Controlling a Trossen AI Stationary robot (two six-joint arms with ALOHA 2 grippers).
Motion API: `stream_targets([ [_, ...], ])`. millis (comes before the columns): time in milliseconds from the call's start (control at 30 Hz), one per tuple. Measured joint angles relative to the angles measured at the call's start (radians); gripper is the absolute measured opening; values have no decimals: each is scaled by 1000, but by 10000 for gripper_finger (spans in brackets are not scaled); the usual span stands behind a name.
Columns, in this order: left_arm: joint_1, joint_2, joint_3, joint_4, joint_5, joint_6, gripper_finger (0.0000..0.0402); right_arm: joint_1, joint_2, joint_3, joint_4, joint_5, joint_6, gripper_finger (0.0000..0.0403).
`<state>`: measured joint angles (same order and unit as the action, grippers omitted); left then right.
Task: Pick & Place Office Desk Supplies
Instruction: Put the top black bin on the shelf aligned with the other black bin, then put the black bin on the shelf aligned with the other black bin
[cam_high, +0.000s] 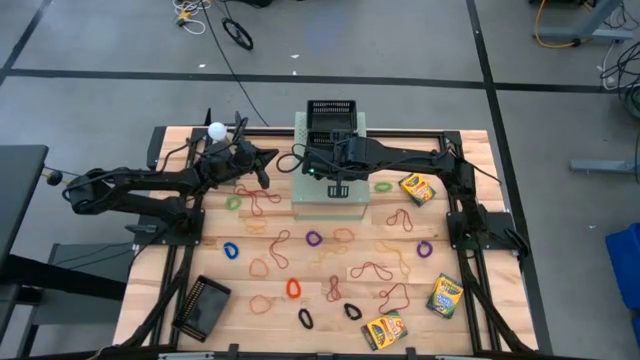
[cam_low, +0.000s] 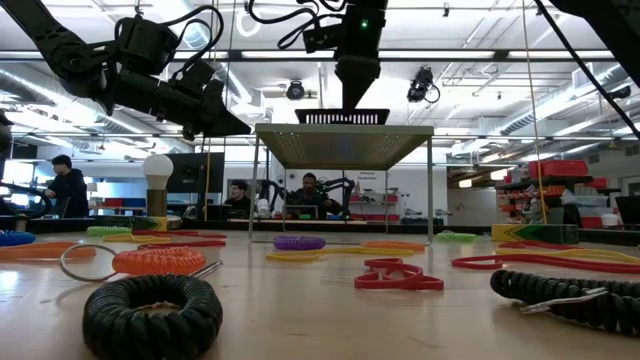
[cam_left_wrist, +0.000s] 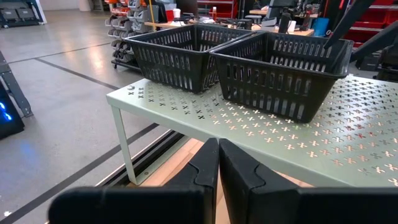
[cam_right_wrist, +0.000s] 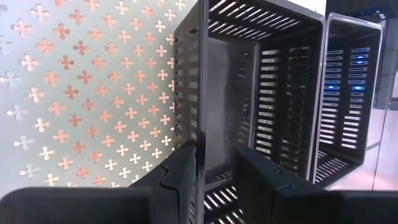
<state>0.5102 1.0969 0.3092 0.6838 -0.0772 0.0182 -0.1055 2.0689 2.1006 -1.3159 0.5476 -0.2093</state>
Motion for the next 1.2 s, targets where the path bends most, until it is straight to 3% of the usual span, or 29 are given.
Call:
stream_targets([
  [300,0,0,0,0,0,0,21,0,0,0,14,3,-17,112],
  [567,0,0,0,0,0,0,21,68,-69,-2,15,148,-37,112],
  [767,0,0,0,0,0,0,21,96,-169,-35,3,3,81,106],
  [867,0,0,0,0,0,0,21,118,-262,-185,81,-9,108,84],
  [1067,0,0,0,0,0,0,21,187,-559,-646,433,-78,149,11],
  [1200,0,0,0,0,0,0,21,242,-748,-926,704,-96,197,13],
])
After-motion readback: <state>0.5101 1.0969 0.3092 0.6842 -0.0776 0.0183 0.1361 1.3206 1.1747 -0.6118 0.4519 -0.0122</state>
